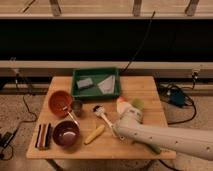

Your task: Place brush in metal cup

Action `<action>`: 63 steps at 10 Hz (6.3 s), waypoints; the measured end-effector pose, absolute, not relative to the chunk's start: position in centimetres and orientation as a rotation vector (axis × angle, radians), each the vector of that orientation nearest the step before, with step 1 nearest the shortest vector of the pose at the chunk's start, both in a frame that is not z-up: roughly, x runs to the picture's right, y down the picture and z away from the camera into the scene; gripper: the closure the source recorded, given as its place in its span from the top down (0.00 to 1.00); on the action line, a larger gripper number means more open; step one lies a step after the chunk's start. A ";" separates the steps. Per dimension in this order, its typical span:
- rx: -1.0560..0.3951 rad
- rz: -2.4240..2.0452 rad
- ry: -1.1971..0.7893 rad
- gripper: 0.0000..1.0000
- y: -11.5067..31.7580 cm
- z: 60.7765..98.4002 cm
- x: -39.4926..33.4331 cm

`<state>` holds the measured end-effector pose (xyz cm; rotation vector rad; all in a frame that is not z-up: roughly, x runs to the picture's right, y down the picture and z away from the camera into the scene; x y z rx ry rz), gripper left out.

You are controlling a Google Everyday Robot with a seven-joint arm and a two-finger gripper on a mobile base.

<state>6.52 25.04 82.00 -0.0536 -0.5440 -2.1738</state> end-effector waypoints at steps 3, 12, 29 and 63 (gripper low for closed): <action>-0.053 -2.173 -0.545 0.00 25.0 82.0 6.5; 0.049 -2.143 -0.632 0.00 18.8 76.8 7.4; 0.311 -2.313 -0.803 0.00 -1.7 68.5 -1.3; 0.403 -2.499 -0.940 0.73 -1.3 73.1 -14.4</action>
